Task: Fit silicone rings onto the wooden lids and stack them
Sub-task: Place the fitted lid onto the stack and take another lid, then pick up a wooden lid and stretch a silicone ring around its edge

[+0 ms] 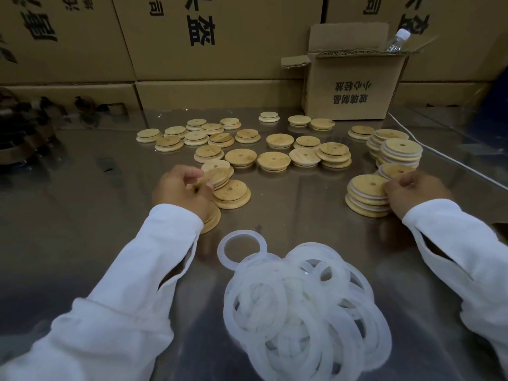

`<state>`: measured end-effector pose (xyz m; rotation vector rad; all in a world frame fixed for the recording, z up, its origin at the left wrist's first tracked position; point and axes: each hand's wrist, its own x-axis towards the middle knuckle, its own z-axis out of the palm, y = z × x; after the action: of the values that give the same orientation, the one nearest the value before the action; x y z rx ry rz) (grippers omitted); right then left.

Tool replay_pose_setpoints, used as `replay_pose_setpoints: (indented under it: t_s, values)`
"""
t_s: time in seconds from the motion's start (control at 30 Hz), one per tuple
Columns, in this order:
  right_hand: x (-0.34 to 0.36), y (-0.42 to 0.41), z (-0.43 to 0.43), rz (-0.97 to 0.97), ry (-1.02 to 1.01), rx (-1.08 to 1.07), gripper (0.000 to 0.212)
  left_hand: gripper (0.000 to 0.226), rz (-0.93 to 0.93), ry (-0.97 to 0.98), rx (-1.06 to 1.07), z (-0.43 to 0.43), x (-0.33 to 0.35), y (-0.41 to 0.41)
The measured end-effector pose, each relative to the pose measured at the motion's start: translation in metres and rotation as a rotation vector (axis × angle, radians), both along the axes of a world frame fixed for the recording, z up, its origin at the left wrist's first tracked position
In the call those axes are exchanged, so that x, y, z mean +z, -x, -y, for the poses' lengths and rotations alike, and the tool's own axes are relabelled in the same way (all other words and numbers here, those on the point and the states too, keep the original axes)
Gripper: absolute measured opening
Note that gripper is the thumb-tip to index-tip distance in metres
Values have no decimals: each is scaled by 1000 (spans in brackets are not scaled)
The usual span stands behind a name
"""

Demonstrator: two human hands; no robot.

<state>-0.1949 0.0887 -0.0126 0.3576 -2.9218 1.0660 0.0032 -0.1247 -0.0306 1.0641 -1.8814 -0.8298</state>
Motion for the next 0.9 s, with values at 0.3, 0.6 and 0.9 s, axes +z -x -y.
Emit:
replay_pose_setpoints:
  t_s: [0.3, 0.6, 0.9]
  values:
    - [1, -9, 0, -131, 231, 25, 21, 47, 403, -36, 50, -2, 8, -7]
    - [0, -18, 3, -197, 300, 84, 18, 53, 445, -26, -47, -10, 8, -6]
    - [-6, -68, 25, -152, 524, 428, 13, 79, -7, 296, -321, -43, 13, 0]
